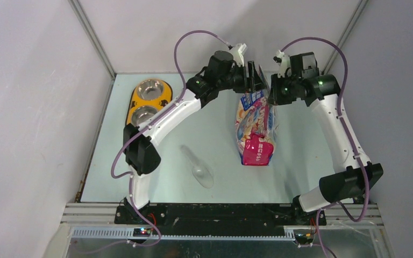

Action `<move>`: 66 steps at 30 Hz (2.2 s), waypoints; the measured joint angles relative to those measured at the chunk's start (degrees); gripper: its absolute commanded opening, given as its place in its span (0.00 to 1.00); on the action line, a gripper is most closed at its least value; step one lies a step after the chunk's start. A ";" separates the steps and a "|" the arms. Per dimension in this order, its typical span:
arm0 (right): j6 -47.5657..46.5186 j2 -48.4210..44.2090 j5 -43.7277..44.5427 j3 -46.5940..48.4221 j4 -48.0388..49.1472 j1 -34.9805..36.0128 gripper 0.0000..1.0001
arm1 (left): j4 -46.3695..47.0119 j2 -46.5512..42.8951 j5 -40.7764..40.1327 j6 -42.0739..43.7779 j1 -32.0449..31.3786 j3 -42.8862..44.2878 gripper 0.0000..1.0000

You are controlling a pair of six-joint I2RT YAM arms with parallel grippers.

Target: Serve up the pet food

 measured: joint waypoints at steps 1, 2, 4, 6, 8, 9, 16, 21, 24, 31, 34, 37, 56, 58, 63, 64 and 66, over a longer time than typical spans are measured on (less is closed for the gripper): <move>0.44 -0.33 -0.24 -0.48 -0.11 -0.13 0.12 | 0.02 0.00 -0.11 -0.33 0.00 0.00 0.62; 0.74 -0.57 -0.59 -0.68 -0.26 -0.33 0.13 | 0.02 0.00 -0.22 -0.57 0.00 0.00 0.62; 1.44 -0.81 -1.64 -0.83 -0.37 -1.03 0.16 | 0.33 0.00 -0.24 -1.38 0.07 -0.39 0.59; 1.90 -0.83 -3.02 -0.92 -0.39 -1.92 0.17 | 0.57 0.00 -0.17 -2.32 0.07 -1.16 0.54; 2.01 -0.83 -4.59 -1.16 -0.44 -2.89 0.16 | 0.76 0.04 0.24 -3.06 0.07 -2.10 0.50; 2.03 -0.83 -5.18 -1.27 -0.44 -3.23 0.14 | 1.03 0.15 0.42 -3.54 0.04 -2.38 0.48; 2.14 -0.83 -8.79 -1.55 -0.37 -5.16 0.12 | 6.12 2.89 3.85 -6.73 -0.04 -2.69 0.49; 1.57 -0.39 -9.35 -1.46 -0.24 -5.18 0.13 | 5.42 5.14 3.04 -6.88 -0.44 -1.11 0.46; 1.53 0.66 -8.85 -0.59 0.09 -5.22 0.14 | 1.79 6.40 -1.62 -5.90 -0.59 2.25 0.47; 1.29 3.34 -7.52 3.23 -0.59 -5.07 0.13 | -1.66 8.07 -9.99 -3.30 -0.44 7.80 0.48; 1.27 4.31 -7.23 4.22 -0.85 -5.05 0.13 | -1.84 9.92 -12.33 -2.78 -0.28 10.49 0.48; 1.25 4.55 -6.93 4.50 -0.98 -4.92 0.14 | -1.66 11.34 -13.49 -2.58 -0.02 11.50 0.47; 0.35 10.34 -3.45 11.54 0.04 -4.07 0.47 | 4.94 16.31 -13.60 0.20 0.22 14.71 0.10; 0.33 13.03 -2.62 14.56 0.79 -4.26 0.47 | 5.09 16.31 -13.53 0.61 0.15 14.71 0.01; 0.17 17.77 -0.46 19.78 2.29 -4.44 0.45 | 5.44 15.93 -13.16 0.66 0.24 13.97 0.00; 0.07 18.49 -0.02 20.63 2.49 -4.48 0.44 | 5.60 15.78 -13.07 0.66 0.28 13.68 0.00; -0.24 19.71 0.81 21.70 2.89 -4.48 0.43 | 5.84 15.41 -12.81 0.63 0.35 13.11 0.00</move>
